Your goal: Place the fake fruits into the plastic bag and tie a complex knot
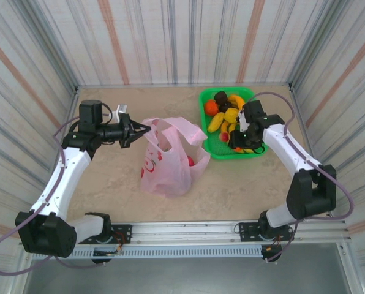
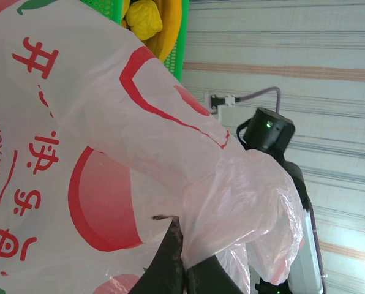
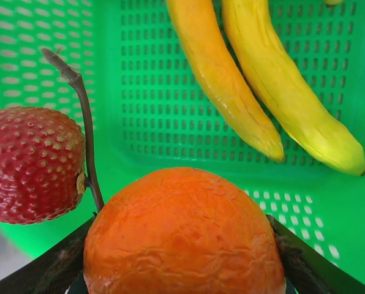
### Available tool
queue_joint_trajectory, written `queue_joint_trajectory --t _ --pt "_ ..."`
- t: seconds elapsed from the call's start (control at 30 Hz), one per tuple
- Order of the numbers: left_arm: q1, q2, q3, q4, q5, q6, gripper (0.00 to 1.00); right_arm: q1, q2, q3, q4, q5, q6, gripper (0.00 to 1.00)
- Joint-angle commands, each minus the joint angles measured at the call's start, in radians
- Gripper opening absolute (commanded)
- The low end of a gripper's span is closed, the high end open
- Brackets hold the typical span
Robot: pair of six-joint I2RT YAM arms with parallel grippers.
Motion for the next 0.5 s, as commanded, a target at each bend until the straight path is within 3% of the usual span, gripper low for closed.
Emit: queue_joint_trajectory --t 0.0,0.2,0.47 --pt "0.008 -0.018 0.002 0.012 0.013 0.019 0.00 -0.032 0.078 0.035 0.015 0.036 0.033 0.55" --pt "0.008 -0.018 -0.001 0.012 0.013 0.019 0.00 -0.088 0.139 0.012 0.077 0.026 0.058 0.57" --pt "0.008 -0.019 -0.004 0.010 0.011 0.020 0.00 -0.132 0.195 0.003 0.085 -0.053 0.042 0.68"
